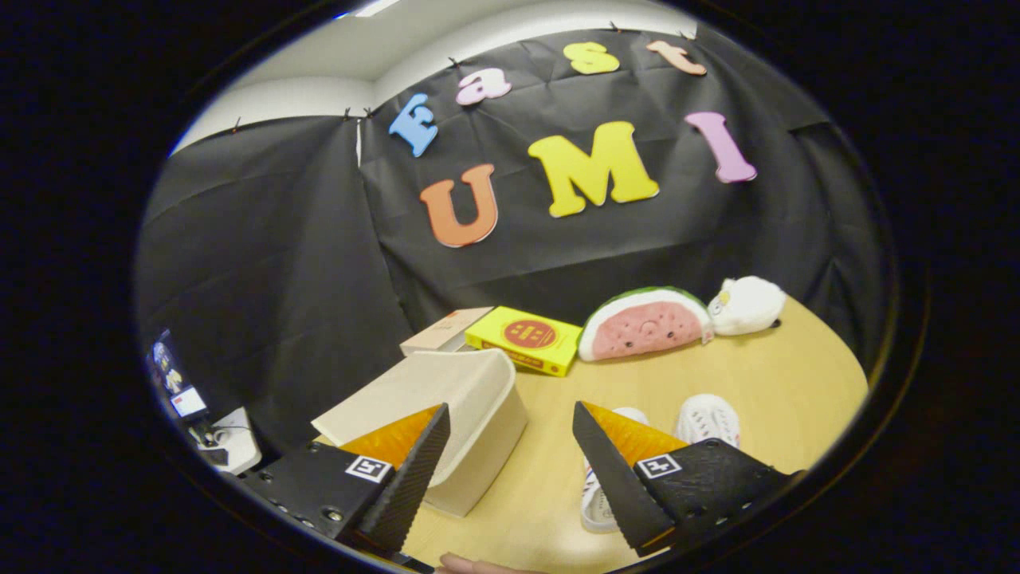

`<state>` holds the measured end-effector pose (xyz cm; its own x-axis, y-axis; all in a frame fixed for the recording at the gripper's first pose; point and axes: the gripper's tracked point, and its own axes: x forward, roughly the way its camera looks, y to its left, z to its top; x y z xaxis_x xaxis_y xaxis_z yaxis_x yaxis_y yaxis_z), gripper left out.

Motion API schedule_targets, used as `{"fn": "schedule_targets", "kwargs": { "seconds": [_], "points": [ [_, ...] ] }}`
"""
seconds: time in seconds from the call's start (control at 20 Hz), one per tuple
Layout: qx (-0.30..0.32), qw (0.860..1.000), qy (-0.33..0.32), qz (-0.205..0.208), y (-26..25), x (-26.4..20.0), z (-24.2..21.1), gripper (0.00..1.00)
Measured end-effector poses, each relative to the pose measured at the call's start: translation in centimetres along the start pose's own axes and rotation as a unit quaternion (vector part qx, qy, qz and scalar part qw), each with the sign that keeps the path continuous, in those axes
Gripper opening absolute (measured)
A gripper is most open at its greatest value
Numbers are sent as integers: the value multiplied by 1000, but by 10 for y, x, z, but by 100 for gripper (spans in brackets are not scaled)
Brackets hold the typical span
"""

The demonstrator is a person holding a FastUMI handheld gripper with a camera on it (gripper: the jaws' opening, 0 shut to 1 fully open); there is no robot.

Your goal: Open the storage box then place both shoes into the box .Put the left shoe in first, then the right shoe, with the right side of both shoes facing outward in a uniform manner.

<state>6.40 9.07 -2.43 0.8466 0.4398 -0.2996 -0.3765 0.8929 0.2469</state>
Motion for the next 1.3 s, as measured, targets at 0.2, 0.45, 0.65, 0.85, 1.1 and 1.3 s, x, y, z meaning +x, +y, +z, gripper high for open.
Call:
{"fn": "schedule_targets", "kwargs": {
  "seconds": [0.2, 0.45, 0.65, 0.85, 1.1, 1.3],
  "points": [
    [28, 996, 57, 57, 6, 43, -9, 95],
    [135, 967, 144, 163, 21, 90, -28, 95],
    [211, 934, 192, 215, 23, 117, -41, 95],
    [306, 875, 228, 297, 36, 123, -37, 91],
    [350, 863, 227, 284, 31, 129, -40, 62],
    [357, 871, 214, 262, 17, 121, -24, 38]
  ]
}}
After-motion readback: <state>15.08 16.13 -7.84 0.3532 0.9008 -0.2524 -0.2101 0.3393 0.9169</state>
